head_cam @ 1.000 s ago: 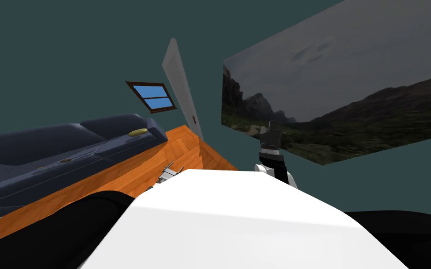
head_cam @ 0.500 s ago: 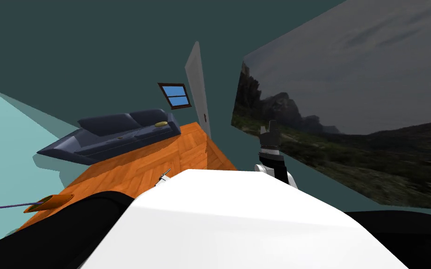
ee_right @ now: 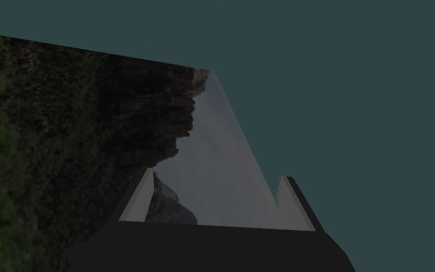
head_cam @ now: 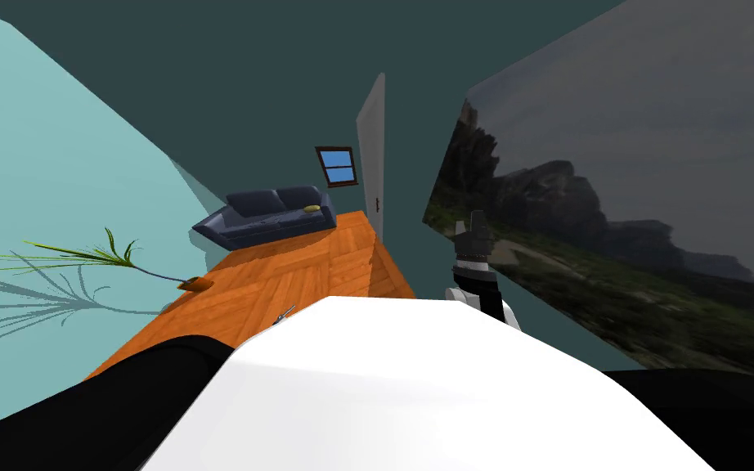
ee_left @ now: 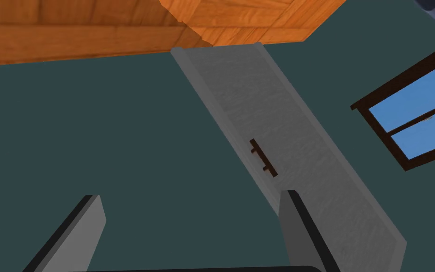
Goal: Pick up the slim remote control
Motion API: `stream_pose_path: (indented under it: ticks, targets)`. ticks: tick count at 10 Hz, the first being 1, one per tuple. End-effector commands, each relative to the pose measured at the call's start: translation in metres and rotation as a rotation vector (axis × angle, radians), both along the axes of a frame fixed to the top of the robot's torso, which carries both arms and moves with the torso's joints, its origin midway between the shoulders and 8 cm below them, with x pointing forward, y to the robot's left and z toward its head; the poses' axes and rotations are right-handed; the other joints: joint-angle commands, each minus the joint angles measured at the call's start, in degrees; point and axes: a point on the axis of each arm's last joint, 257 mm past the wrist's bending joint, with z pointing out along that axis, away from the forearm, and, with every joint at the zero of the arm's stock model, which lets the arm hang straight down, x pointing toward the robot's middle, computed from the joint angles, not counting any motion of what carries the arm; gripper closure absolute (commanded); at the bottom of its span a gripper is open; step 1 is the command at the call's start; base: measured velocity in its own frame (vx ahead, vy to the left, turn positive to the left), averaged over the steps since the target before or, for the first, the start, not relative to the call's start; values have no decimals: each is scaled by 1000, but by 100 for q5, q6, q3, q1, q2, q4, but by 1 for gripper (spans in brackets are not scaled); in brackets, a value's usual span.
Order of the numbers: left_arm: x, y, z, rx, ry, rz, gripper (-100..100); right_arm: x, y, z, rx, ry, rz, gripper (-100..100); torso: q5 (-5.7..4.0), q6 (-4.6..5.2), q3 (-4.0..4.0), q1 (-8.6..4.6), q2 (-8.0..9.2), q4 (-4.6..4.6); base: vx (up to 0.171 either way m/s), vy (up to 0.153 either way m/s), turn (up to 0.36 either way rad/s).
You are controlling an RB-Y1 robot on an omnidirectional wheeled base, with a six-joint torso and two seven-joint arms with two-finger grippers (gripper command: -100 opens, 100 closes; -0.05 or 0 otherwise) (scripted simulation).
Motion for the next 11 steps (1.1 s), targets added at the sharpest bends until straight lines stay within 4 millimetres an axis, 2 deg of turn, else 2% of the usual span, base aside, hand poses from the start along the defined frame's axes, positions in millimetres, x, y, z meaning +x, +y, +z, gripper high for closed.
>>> stream_pose_path:
  ticks: [1, 2, 4, 5, 7, 8, 10, 11]
  targets:
    - [-2, 0, 0, 3, 4, -1, -100, 0, 0, 0, 0, 0, 0, 0, 0, 0, 0, 0, 0, 0, -3, -12, 352]
    - [-35, 11, -20, 68, 90, -20, -100, 0, 0, 0, 0, 0, 0, 0, 1, 3, -2, 7, -3, 0, -11, -51, 442]
    - [-37, 11, -22, 70, 96, -20, -100, 0, 0, 0, 0, 0, 0, 0, -1, 1, 3, -8, 5, 1, -25, -43, 456]
    - [-71, 20, -38, 124, 180, -39, -100, 0, 0, 0, 0, 0, 0, 0, 0, 2, 2, -1, 3, 1, -32, -53, 385]
    - [-74, 21, -41, 130, 188, -42, -100, 0, 0, 0, 0, 0, 0, 0, -1, 2, 5, -11, 9, 2, -34, -47, 452]
    - [-110, 29, -56, 182, 273, -68, -100, 0, 0, 0, 0, 0, 0, 0, -1, 4, 3, -6, 4, 2, -45, -61, 464]
    - [-112, 29, -57, 183, 280, -68, -100, 0, 0, 0, 0, 0, 0, 0, -3, 5, 6, -14, 11, 3, -42, -39, 402]
    - [-150, 37, -70, 228, 367, -94, -100, 0, 0, 0, 0, 0, 0, 0, -1, 7, 2, -5, 3, 2, -66, -42, 383]
